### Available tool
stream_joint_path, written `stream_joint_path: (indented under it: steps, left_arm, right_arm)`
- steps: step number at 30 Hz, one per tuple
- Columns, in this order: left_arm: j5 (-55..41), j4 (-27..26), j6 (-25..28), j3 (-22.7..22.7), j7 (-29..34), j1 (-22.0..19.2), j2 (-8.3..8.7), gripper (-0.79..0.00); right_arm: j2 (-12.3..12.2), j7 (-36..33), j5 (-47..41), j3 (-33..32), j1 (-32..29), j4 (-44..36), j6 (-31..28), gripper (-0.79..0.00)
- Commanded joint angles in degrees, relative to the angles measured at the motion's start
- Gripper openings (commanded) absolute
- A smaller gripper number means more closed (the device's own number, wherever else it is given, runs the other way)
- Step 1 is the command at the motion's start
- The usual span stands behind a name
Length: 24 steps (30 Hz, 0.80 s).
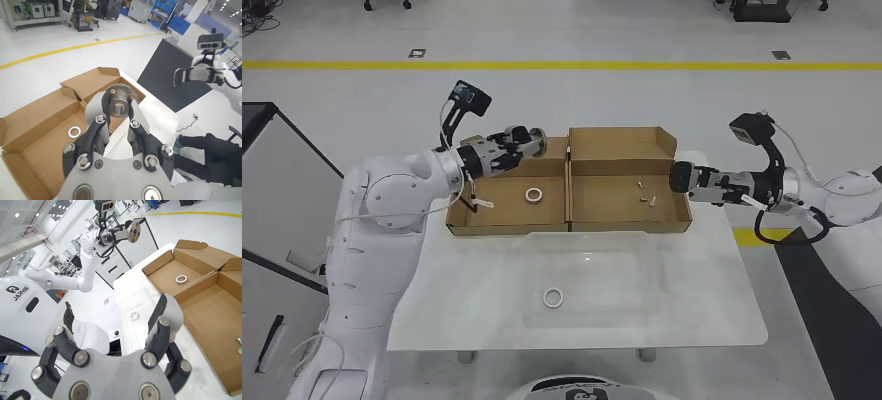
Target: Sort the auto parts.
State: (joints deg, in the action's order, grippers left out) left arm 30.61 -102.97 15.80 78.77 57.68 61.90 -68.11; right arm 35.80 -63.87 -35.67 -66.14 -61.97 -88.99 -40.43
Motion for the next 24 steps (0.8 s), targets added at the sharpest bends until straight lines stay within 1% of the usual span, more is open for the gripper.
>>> stream_joint_path:
  steps: [1,7,10,14,17,24]
  left_arm:
    - [2.4,1.3,-0.6,-1.0,2.1,-1.5,0.17,-0.785]
    - [9.6,7.4,-0.9,-4.3,6.9,-6.3,0.52,-0.785]
    - [12.3,11.3,-0.5,-6.2,8.8,-8.7,0.58,-0.785]
    - [15.1,16.8,0.1,-9.0,9.5,-11.9,0.41,-0.785]
    - [15.2,20.5,-0.4,-11.3,9.2,-13.9,0.02,-0.785]
    - [15.3,21.1,-0.5,-11.8,9.1,-14.4,-0.07,-0.785]
  right_arm:
    - [0.0,0.0,0.0,0.0,0.0,0.0,0.0,0.0]
    - [0.0,0.0,0.0,0.0,0.0,0.0,0.0,0.0]
    - [0.0,0.0,0.0,0.0,0.0,0.0,0.0,0.0]
    - [0.0,0.0,0.0,0.0,0.0,0.0,0.0,0.0]
    - [0.0,0.0,0.0,0.0,0.0,0.0,0.0,0.0]
    - [0.0,0.0,0.0,0.0,0.0,0.0,0.0,0.0]
